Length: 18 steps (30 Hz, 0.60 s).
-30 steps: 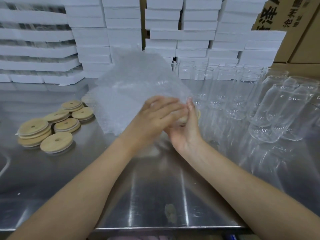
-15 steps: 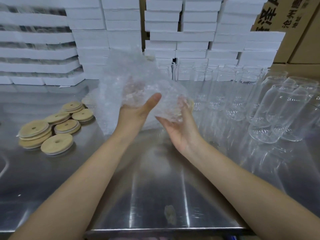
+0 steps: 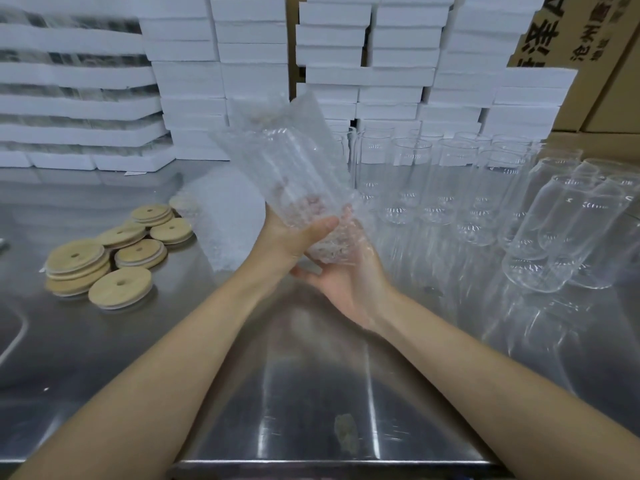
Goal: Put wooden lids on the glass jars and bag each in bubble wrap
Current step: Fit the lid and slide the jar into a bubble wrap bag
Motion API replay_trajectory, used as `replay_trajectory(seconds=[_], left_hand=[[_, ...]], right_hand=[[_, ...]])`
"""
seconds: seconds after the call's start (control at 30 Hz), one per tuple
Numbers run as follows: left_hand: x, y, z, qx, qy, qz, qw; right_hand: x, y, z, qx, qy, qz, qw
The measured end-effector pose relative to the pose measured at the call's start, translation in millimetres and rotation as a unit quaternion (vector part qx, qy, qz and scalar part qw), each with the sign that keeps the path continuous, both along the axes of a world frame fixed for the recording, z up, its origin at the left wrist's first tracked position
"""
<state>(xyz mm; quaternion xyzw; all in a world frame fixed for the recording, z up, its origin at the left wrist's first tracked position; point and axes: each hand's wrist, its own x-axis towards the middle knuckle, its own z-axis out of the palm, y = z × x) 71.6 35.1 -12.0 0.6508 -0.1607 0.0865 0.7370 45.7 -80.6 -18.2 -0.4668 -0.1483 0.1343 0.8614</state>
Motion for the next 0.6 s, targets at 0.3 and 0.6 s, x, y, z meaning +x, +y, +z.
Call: replay_trajectory(seconds=[0.3,0.6], left_hand=[[-2.4,-2.2,12.5,-0.081,0.038,-0.062,0.994],[-9.3,9.4,37.3,-0.340,0.104,-0.144,0.923]], right_hand=[[5.6,-3.3,13.2,-0.038,-0.046,-0.121,0.991],[28.0,-49.5,33.8,0.010,-0.152,-0.437,0.887]])
